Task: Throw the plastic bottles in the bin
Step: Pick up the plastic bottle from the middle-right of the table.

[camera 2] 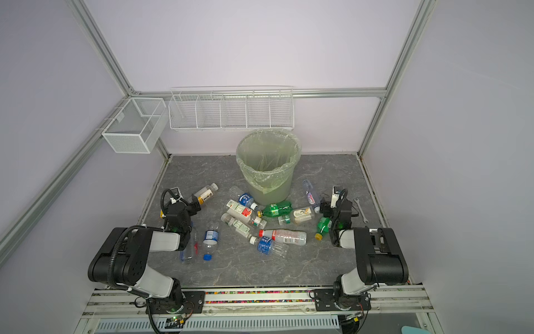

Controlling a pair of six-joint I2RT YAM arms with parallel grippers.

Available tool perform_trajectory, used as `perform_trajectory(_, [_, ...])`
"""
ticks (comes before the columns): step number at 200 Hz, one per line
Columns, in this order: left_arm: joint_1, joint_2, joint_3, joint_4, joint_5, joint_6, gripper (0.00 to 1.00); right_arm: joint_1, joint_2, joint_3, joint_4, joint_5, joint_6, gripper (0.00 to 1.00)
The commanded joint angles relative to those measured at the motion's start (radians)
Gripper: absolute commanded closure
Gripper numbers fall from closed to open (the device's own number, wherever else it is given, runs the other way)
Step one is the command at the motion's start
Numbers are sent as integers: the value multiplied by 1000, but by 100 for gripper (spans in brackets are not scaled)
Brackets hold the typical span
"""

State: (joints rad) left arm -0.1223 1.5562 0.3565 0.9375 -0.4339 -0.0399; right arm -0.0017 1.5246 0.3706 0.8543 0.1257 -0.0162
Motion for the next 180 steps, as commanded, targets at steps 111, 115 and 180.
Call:
perform_trajectory(111, [9, 8, 21, 24, -12, 14, 1, 7, 12, 13, 28, -16, -19, 12])
perform_trajectory(115, [9, 9, 20, 24, -12, 15, 1, 7, 12, 13, 28, -15, -19, 12])
perform_trajectory(180, [7, 7, 15, 39, -21, 14, 1, 36, -63, 40, -80, 58, -27, 12])
